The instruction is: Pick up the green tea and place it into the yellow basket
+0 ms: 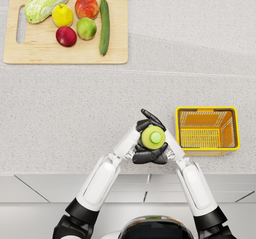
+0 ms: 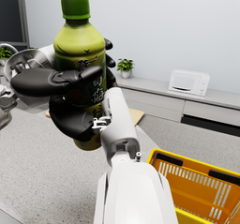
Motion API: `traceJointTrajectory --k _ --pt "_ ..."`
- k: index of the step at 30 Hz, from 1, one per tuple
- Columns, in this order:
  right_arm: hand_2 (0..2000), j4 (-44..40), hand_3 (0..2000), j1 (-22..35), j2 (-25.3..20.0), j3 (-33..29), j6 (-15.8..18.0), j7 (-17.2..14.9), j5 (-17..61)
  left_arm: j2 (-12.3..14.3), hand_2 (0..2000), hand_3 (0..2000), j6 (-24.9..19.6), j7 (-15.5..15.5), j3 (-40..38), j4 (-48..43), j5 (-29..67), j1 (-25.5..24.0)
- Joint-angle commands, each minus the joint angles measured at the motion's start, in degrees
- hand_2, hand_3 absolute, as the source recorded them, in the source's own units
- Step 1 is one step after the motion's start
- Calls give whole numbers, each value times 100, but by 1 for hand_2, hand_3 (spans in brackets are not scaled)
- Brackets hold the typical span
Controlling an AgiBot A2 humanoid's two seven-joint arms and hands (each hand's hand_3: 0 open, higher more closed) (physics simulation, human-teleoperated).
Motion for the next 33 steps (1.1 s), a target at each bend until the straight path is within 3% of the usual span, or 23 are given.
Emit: traceJointTrajectory --k 1,2,3,4,6,8,11,14,17,20,22,25,27,29,30,31,33 --pt "2000 114 1307 205 -119 237 87 3 -1 -46 2000 2000 69 -20 342 -77 -12 -11" --pt "2000 132 1633 217 -92 237 316 -9 -2 -86 2000 2000 33 -36 353 -156 -19 -13" --pt "2000 150 1960 229 -66 237 505 7 -6 -160 639 1673 -19 -51 372 -221 -26 -48" --pt "2000 158 2000 250 -63 191 392 15 -15 -219 0 1347 115 -51 321 -286 -37 -92" --pt "2000 206 2000 282 -86 19 384 18 -22 -351 0 693 385 -10 10 -588 -41 -228" --pt "2000 342 2000 371 -206 -386 -17 39 -25 -533 0 40 543 21 -516 -1094 -46 -441" --pt "2000 544 2000 549 -290 -1315 -8 64 -30 -617 0 0 642 42 -1793 -1612 -50 -695" --pt "2000 594 2000 587 -242 -2288 -224 52 -33 -554 0 0 679 49 -2828 -1456 -54 -761" --pt "2000 566 2000 554 -206 -2925 -387 56 -37 -538 0 0 692 52 -3071 -1110 -56 -806" --pt "2000 414 2000 505 -199 -3149 -565 45 -38 -525 0 0 697 53 -3139 -958 -57 -887" --pt "2000 241 2000 408 -207 -3180 -383 54 -39 -515 0 0 698 53 -3207 -918 -57 -867" --pt "2000 -279 2000 300 -220 -3182 -480 -1139 -40 -504 0 0 699 54 -3343 -869 -57 -831" --pt "2000 -440 2000 261 -223 -3103 -375 -1548 -40 -490 0 0 700 54 -3265 -880 -58 -897" --pt "2000 -650 2000 373 -206 -3112 -300 -1732 -37 -492 0 0 700 54 -3411 -826 -58 -808" --pt "639 -716 1673 418 -199 -3121 -58 -1805 -37 -481 0 0 700 54 -3344 -835 -58 -887" --pt "0 -666 1347 416 -200 -3127 95 -1865 -37 -478 0 0 700 54 -3362 -827 -58 -882" --pt "0 -515 693 315 -218 -3025 -73 -1913 -40 -477 0 0 700 54 -3347 -702 -58 -787"
